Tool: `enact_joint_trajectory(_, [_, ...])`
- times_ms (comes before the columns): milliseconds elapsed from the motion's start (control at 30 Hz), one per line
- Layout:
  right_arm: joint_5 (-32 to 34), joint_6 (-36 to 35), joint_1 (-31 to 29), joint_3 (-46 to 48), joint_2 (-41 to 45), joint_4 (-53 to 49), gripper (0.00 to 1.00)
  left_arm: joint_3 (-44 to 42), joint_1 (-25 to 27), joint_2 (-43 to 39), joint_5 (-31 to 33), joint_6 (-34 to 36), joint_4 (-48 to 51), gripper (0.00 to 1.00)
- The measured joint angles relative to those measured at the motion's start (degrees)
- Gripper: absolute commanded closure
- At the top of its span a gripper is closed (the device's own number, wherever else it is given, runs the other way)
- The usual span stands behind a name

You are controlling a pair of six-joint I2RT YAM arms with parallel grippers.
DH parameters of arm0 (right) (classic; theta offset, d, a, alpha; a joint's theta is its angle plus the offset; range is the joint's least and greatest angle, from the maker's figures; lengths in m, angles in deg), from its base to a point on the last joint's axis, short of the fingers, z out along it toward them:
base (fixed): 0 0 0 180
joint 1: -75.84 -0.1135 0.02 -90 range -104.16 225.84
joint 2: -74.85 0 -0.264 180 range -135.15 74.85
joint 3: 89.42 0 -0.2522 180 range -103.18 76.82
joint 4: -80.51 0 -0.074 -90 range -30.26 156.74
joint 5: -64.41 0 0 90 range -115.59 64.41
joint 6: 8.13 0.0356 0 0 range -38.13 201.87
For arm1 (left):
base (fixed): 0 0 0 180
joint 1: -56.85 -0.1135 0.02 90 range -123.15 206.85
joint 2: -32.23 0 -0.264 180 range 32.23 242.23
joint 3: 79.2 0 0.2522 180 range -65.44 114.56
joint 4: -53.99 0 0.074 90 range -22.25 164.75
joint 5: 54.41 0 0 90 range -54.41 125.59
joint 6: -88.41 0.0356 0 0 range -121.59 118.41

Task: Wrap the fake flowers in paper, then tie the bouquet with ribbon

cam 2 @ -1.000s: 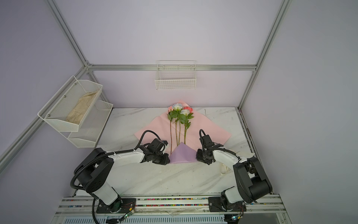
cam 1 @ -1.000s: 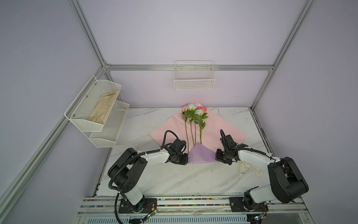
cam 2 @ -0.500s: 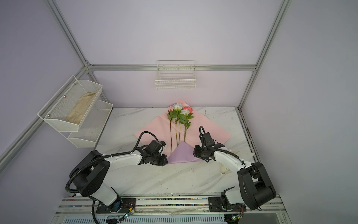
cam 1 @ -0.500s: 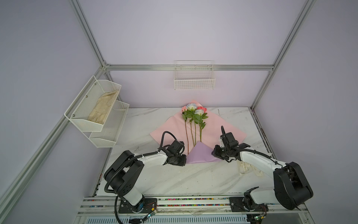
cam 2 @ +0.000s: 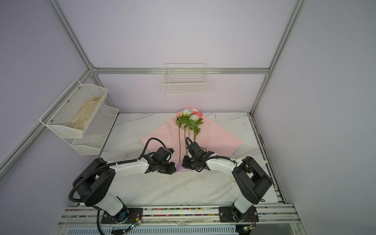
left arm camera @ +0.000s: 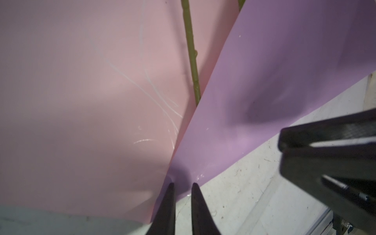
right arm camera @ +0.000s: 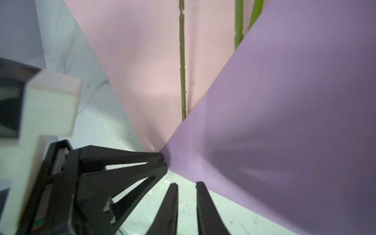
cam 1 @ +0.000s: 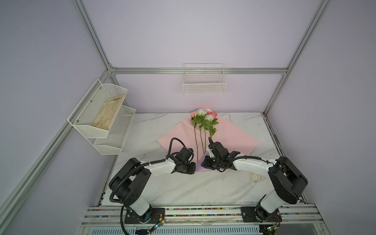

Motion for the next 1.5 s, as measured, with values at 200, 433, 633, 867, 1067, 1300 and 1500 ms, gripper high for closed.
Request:
enact_joint_trajectory(200, [0.2,0.2,-1.1,-2.0,-3.9,0.1,0.82,-0.1,0.0,-0.2,0.3,-0.1,-0.1,0.83])
enact_joint_trajectory(433, [1.3,0.2,-2.1,-3.3,-6.6,-0.6,0.83,-0.1,0.0,-0.7,0.5,0.0,0.7,0.82])
enact_joint_trajectory(633, [2.2,-0.8,-2.1,-4.2,-7.7,-2.2,0.83,-0.2,-0.4,-5.7,2.1,-1.1,4.0,0.7])
enact_joint_trajectory(867, [2.2,-1.4,-2.1,-4.8,-8.1,-2.7,0.84,-0.6,-9.5,-17.9,1.5,-3.7,6.1,0.3])
enact_joint_trajectory(1067, [2.2,-1.4,-2.1,-4.8,-8.1,-2.7,0.83,-3.5,-25.0,-18.9,-5.2,-5.7,4.4,0.2])
enact_joint_trajectory(1300, [2.3,-1.3,-2.1,-4.8,-8.1,-2.7,0.83,-3.4,-33.6,-10.5,-8.5,-5.8,0.4,0.18])
enact_joint_trajectory(1500, [2.7,-1.3,-2.1,-4.9,-8.1,-2.6,0.83,-0.3,-37.2,-1.2,-10.4,-5.3,-2.8,0.16])
